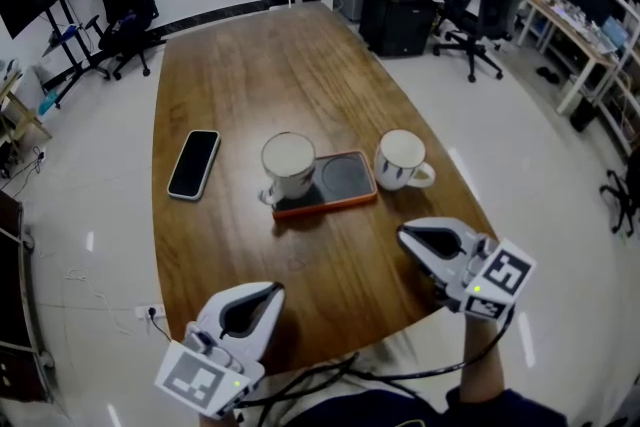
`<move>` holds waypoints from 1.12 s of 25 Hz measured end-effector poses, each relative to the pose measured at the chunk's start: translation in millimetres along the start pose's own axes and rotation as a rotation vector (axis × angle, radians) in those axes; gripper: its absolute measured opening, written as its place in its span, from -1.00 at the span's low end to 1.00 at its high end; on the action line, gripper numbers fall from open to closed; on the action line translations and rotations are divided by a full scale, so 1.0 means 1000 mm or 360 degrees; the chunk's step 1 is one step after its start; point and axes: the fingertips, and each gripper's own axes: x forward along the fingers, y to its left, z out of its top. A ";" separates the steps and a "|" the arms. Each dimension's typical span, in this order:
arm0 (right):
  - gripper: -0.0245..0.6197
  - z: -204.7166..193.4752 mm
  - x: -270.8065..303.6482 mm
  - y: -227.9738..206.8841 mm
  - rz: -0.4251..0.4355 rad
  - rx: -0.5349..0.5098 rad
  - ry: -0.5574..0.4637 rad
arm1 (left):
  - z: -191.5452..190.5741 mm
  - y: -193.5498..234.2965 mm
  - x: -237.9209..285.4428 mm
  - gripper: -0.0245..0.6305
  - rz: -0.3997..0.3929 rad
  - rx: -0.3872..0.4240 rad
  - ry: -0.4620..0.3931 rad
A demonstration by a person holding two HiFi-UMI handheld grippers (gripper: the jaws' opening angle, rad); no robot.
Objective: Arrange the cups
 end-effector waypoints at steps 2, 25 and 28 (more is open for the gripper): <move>-0.92 0.001 -0.001 -0.001 -0.0009 0.0007 -0.0002 | 0.000 0.000 0.000 -0.92 -0.0003 0.0005 0.0003; -0.92 -0.003 -0.019 -0.032 -0.0164 0.0027 -0.0012 | -0.002 -0.001 0.002 -0.92 0.0002 -0.0014 0.0012; -0.92 -0.004 -0.019 -0.033 -0.0167 0.0027 -0.0018 | -0.002 -0.001 0.002 -0.92 0.0001 -0.0013 0.0008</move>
